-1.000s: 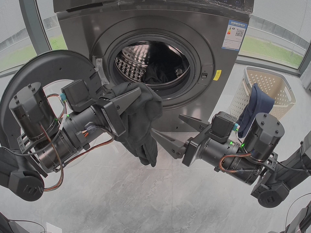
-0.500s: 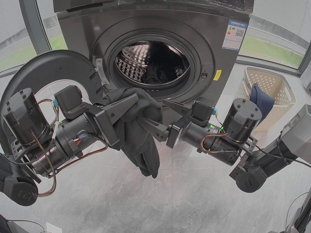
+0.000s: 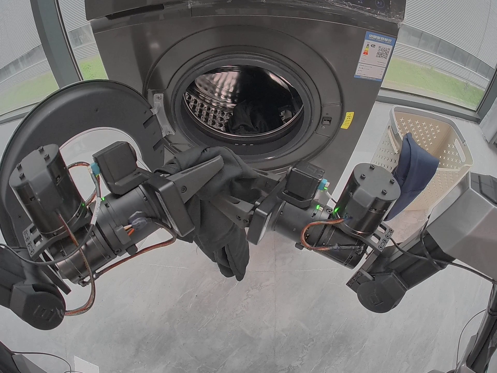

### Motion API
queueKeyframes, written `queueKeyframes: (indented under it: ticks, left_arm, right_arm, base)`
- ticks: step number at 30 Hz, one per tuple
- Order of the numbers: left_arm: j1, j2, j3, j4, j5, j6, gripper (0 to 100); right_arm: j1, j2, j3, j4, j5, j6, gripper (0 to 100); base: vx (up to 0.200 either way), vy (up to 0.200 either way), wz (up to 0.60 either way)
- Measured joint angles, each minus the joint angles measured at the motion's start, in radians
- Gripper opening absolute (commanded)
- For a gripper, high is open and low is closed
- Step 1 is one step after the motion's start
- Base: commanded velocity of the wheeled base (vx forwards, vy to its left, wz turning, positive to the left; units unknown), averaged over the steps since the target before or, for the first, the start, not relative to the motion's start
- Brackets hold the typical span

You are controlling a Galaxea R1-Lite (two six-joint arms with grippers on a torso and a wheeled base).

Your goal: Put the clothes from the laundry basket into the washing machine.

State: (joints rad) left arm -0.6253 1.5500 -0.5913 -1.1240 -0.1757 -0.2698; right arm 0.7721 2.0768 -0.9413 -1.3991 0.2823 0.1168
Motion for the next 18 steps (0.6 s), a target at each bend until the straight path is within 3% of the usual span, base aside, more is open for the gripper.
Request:
queueKeyframes:
  ticks: [7, 18]
  left_arm:
    - [0.006, 0.022, -0.004, 0.0, 0.002, 0.0, 0]
    - [0.029, 0.051, -0.028, -0.011, 0.002, -0.004, 0]
  right_arm:
    - [0.014, -0.021, 0.012, -0.006, -0.003, 0.002, 0]
    - [0.016, -0.165, 0.162, -0.004, -0.036, 0.013, 0]
  base:
    - [0.0, 0.0, 0.0]
    - [0.0, 0.0, 0.0]
